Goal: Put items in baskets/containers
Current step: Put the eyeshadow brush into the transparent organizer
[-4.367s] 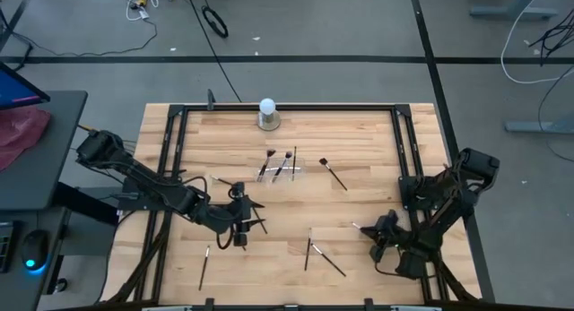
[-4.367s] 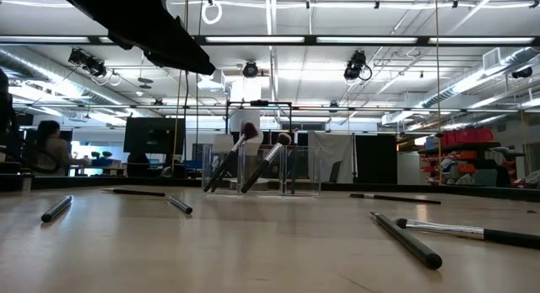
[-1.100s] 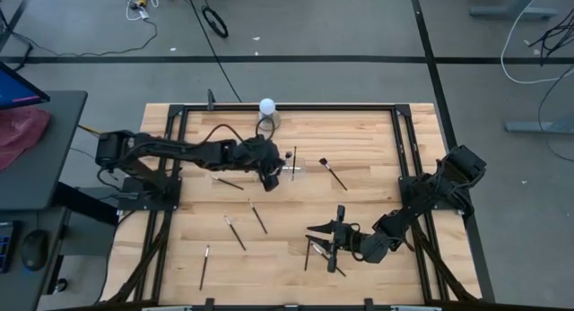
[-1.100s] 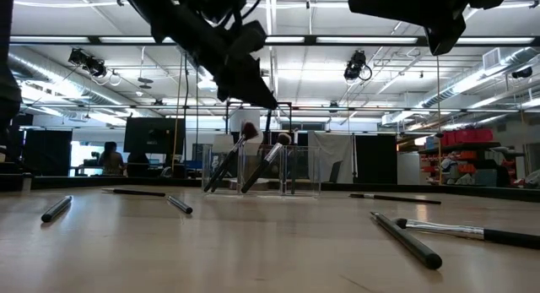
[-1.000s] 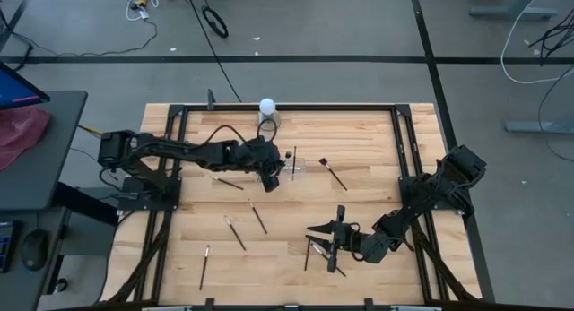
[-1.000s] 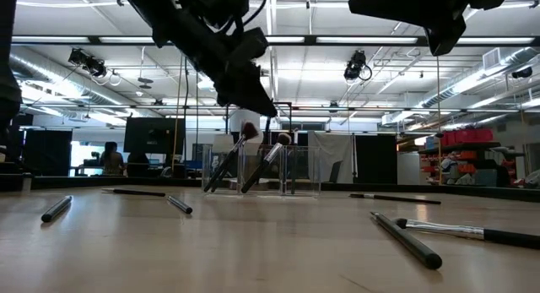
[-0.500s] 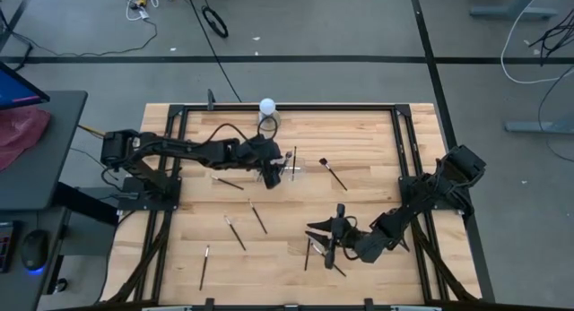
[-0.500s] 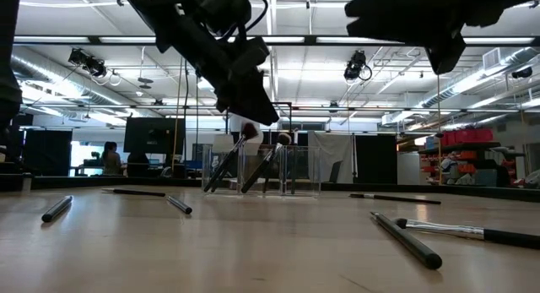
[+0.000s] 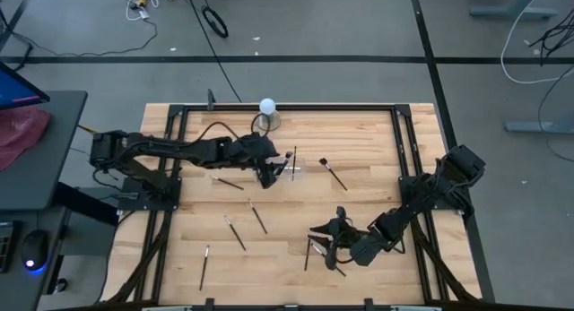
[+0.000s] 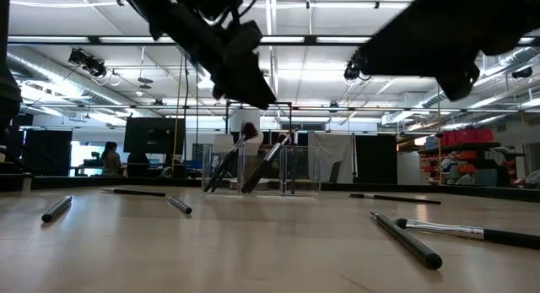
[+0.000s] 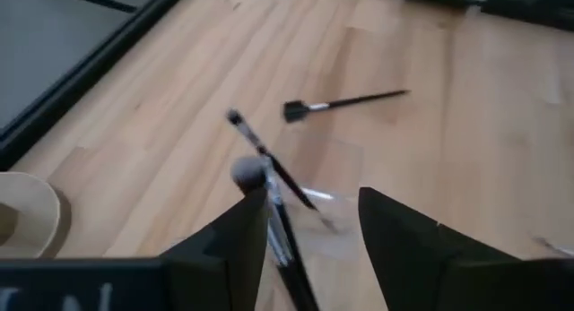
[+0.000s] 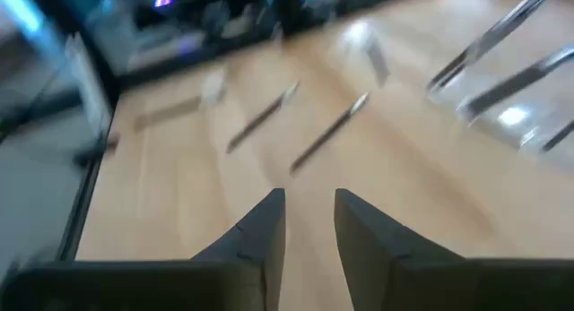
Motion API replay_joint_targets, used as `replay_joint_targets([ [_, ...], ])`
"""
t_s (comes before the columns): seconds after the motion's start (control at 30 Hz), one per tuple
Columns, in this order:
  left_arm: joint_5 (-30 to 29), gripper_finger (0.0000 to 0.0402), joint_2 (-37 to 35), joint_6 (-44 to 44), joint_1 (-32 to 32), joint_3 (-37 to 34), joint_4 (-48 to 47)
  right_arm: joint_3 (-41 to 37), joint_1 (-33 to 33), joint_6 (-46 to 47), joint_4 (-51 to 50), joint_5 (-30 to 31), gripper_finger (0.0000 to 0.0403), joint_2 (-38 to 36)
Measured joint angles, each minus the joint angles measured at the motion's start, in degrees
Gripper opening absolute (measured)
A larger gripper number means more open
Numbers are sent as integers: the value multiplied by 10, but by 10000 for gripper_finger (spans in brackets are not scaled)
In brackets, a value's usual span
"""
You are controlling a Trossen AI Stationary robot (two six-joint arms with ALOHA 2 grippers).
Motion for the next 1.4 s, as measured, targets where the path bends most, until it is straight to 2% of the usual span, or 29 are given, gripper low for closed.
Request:
replay_joint_targets([
  [0.1,2,177,-31,0,-35,0,-26,0,-1,6,-25,-93,115,0],
  [0.2,-12,177,-46,0,-85,-1,-34,3,9,-35,-32,-181,143,0],
  [0.33,-82,177,-48,-5,-160,-12,-35,49,31,-85,-116,-210,169,2],
  [0.47,-165,177,-43,-42,-224,-34,-38,110,45,-52,-282,-208,180,2],
  [0.6,-219,177,-43,-75,-268,-68,-18,119,60,16,-354,-209,197,4],
  [0.73,-250,177,-43,-88,-291,-104,24,106,74,55,-359,-208,216,33],
  [0.9,-254,177,-43,-92,-293,-142,78,105,80,55,-302,-173,211,106],
  [1.0,-254,177,-43,-91,-289,-154,91,107,82,67,-276,-134,198,143],
  [1.13,-254,177,-43,-90,-288,-155,96,110,91,132,-287,-91,174,179],
  [1.27,-254,177,-43,-90,-288,-155,99,111,112,194,-296,-36,146,204],
  [1.4,-254,177,-43,-90,-288,-154,105,109,126,236,-299,-11,109,214],
])
